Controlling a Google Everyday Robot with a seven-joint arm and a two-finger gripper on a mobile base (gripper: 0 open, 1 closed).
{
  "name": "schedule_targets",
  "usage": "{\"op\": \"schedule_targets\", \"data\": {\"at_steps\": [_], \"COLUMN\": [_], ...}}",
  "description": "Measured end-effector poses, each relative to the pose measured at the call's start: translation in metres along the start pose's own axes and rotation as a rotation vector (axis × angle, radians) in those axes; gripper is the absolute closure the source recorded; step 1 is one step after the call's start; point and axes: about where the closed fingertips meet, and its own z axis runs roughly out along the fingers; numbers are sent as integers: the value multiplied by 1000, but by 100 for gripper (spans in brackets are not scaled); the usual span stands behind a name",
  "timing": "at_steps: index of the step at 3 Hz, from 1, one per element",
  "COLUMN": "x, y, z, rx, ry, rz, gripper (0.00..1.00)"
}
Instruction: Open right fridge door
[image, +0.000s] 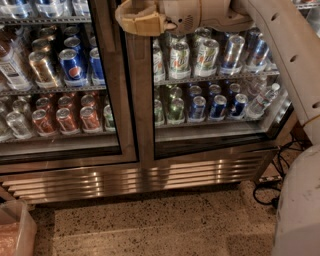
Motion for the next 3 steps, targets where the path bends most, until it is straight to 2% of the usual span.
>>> {"op": "schedule_targets", "data": {"at_steps": [3], "x": [-10], "y": [16], "z": [-1], "rx": [11], "ry": [8], "rz": [23], "gripper": [100]}}
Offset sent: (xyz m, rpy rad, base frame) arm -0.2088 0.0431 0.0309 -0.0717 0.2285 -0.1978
